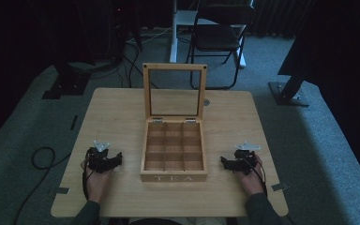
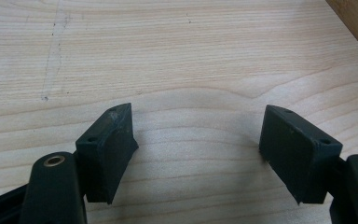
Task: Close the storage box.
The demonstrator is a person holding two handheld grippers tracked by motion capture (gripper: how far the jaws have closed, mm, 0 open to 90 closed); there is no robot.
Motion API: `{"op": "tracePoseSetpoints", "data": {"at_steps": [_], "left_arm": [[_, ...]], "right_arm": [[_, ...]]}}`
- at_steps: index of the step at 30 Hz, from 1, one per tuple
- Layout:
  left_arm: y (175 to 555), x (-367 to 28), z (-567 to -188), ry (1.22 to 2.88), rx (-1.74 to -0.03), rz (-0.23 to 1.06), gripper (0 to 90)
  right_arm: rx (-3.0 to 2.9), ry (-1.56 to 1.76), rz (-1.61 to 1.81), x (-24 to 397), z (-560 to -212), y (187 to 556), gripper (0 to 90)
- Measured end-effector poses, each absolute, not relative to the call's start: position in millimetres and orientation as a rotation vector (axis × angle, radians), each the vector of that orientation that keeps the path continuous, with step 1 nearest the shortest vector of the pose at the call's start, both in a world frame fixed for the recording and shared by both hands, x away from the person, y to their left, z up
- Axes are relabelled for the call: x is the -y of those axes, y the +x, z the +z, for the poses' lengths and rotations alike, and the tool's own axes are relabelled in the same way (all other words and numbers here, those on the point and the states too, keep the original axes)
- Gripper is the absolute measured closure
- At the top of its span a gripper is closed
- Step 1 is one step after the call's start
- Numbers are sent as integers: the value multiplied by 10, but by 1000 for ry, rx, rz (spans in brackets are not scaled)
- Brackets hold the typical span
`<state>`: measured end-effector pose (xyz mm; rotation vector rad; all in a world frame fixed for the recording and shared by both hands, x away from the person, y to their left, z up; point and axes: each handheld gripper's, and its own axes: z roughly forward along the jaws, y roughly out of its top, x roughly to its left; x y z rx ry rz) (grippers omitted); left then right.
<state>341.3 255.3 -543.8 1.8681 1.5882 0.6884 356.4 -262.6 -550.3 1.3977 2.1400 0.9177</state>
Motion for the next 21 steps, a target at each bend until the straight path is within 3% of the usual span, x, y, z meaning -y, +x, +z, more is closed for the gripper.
{"op": "tracePoseSetpoints", "data": {"at_steps": [9, 16, 21], "left_arm": [[3420, -2565, -5432, 1879, -1578, 678, 270], [3421, -2652, -5384, 1796, -1641, 593, 344], [3410, -2680, -5298, 1767, -1639, 582, 345]], "right_arm": [[-2192, 1339, 939, 2605, -5503, 3527, 114], [-2198, 1332, 943, 2598, -5504, 3509, 114], [-2198, 1331, 945, 2596, -5503, 3503, 133]]}}
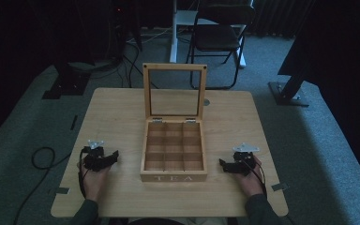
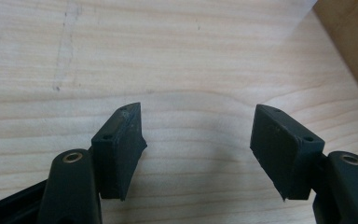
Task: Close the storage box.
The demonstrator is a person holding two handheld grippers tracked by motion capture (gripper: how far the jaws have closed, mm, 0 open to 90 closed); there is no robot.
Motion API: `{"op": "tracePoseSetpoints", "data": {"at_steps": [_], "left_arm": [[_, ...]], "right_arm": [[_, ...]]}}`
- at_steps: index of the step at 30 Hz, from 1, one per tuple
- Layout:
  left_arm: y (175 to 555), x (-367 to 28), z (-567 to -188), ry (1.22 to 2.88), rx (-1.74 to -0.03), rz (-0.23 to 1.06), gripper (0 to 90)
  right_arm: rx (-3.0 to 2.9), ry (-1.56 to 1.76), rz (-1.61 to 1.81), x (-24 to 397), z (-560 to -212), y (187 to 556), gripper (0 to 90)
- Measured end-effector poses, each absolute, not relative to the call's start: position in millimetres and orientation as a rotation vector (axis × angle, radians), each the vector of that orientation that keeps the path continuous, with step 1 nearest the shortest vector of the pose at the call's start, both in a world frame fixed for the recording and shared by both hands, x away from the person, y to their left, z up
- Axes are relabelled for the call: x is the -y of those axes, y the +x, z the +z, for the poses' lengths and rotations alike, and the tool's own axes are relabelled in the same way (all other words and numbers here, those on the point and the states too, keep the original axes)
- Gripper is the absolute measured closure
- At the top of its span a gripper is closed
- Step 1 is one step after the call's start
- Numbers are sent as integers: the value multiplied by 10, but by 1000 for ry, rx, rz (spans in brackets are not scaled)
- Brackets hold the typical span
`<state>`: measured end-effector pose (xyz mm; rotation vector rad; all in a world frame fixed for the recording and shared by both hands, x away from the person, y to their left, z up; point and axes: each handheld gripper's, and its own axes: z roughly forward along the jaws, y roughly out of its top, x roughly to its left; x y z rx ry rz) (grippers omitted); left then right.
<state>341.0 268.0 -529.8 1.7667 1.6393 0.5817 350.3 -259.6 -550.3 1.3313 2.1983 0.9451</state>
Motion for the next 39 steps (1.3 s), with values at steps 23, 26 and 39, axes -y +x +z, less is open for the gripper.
{"op": "tracePoseSetpoints", "data": {"at_steps": [23, 26, 39], "left_arm": [[3873, -2480, -4642, 1782, -1458, 678, 337], [3890, -2470, -4621, 1783, -1447, 680, 336], [4221, -2273, -4179, 1807, -1249, 698, 316]], "right_arm": [[-2185, 1335, 950, 2535, -5500, 3462, 165], [-2187, 1331, 951, 2535, -5500, 3460, 165], [-2193, 1326, 952, 2528, -5500, 3474, 164]]}}
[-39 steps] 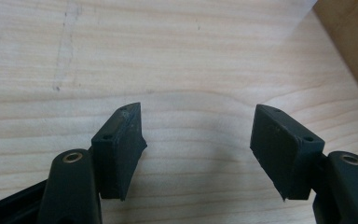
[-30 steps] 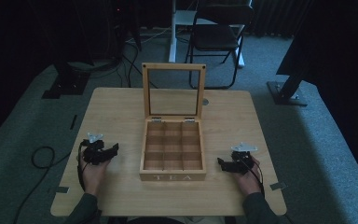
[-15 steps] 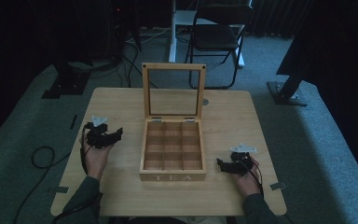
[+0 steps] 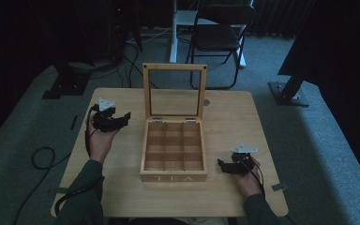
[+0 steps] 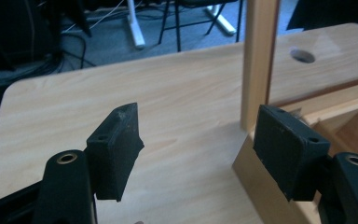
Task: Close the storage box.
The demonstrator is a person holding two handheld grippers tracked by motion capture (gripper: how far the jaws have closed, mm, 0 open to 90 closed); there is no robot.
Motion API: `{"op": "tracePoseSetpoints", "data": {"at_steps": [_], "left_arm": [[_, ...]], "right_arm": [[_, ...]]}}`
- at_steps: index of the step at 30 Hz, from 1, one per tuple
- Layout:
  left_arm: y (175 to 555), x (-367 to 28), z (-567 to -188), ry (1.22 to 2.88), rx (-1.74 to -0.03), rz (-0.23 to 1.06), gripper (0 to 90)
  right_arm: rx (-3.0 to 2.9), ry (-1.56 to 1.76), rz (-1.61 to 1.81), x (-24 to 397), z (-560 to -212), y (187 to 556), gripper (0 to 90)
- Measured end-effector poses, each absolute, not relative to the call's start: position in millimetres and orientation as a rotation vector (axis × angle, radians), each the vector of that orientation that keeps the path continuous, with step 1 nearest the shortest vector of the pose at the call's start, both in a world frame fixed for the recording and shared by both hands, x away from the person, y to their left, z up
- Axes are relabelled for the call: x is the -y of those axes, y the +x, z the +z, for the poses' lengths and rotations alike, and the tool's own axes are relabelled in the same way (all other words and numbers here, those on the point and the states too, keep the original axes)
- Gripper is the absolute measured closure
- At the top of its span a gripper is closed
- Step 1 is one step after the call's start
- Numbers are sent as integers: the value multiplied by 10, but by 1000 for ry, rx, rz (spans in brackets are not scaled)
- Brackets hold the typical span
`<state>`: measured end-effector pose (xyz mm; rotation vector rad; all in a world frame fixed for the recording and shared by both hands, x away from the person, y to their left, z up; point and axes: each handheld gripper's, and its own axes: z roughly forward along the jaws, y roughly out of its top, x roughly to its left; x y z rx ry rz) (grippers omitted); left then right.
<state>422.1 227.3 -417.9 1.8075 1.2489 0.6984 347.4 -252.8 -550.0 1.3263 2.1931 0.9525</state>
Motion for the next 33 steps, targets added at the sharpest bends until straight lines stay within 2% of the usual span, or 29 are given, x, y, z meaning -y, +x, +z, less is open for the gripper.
{"op": "tracePoseSetpoints", "data": {"at_steps": [14, 18, 28, 33], "left_arm": [[4514, -2023, -4070, 1796, -1167, 642, 301], [4620, -2007, -4073, 1752, -1175, 552, 301], [4835, -1873, -4119, 1805, -1155, 511, 320], [4930, -1815, -4125, 1815, -1167, 541, 324]], "right_arm": [[-2192, 1327, 953, 2525, -5500, 3471, 164], [-2191, 1327, 953, 2524, -5500, 3469, 164], [-2188, 1331, 953, 2519, -5500, 3469, 163], [-2186, 1334, 952, 2517, -5500, 3462, 164]]}}
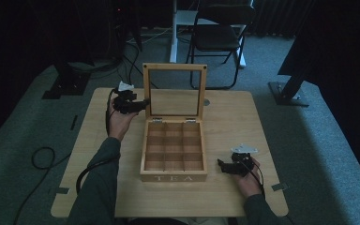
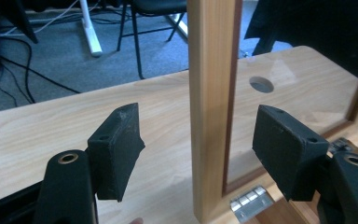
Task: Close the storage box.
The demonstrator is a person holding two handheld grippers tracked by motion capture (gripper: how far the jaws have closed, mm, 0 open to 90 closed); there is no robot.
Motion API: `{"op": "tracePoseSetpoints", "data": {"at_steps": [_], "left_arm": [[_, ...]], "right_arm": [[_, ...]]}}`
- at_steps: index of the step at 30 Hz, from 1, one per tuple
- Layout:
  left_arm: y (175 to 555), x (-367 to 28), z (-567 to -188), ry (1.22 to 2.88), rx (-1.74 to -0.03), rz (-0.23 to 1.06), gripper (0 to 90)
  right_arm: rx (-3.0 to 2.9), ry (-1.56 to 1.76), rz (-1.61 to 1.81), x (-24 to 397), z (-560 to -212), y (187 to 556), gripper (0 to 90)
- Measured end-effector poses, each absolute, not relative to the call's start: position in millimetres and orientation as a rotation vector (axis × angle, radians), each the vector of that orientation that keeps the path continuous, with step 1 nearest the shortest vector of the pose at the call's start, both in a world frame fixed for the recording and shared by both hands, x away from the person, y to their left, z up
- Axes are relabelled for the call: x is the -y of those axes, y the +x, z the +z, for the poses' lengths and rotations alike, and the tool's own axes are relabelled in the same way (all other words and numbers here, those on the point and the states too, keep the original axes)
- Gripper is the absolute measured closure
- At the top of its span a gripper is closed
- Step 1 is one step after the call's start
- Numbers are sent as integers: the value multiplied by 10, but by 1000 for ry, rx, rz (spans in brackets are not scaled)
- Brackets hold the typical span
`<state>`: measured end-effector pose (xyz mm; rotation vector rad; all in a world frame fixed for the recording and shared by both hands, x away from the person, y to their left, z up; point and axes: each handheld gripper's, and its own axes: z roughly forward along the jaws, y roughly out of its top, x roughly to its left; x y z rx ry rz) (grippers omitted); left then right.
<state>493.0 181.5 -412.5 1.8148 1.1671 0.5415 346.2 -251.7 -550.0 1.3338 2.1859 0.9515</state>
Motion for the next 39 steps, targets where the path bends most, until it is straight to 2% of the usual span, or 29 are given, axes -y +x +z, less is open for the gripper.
{"op": "tracePoseSetpoints", "data": {"at_steps": [10, 20, 26, 28, 30, 39], "left_arm": [[5092, -1597, -4027, 1820, -1161, 527, 322], [5162, -1532, -3899, 1803, -1163, 539, 408], [5156, -1515, -3842, 1825, -1157, 605, 435], [5153, -1535, -3822, 1810, -1166, 608, 499], [5146, -1541, -3809, 1806, -1167, 611, 523], [5055, -1550, -3786, 1790, -1174, 618, 561]], "right_arm": [[-2185, 1332, 950, 2517, -5501, 3453, 163], [-2186, 1334, 951, 2514, -5500, 3440, 163], [-2186, 1333, 951, 2514, -5501, 3440, 163], [-2186, 1333, 951, 2514, -5501, 3440, 163], [-2186, 1333, 951, 2514, -5501, 3440, 164], [-2186, 1333, 951, 2515, -5501, 3440, 163]]}}
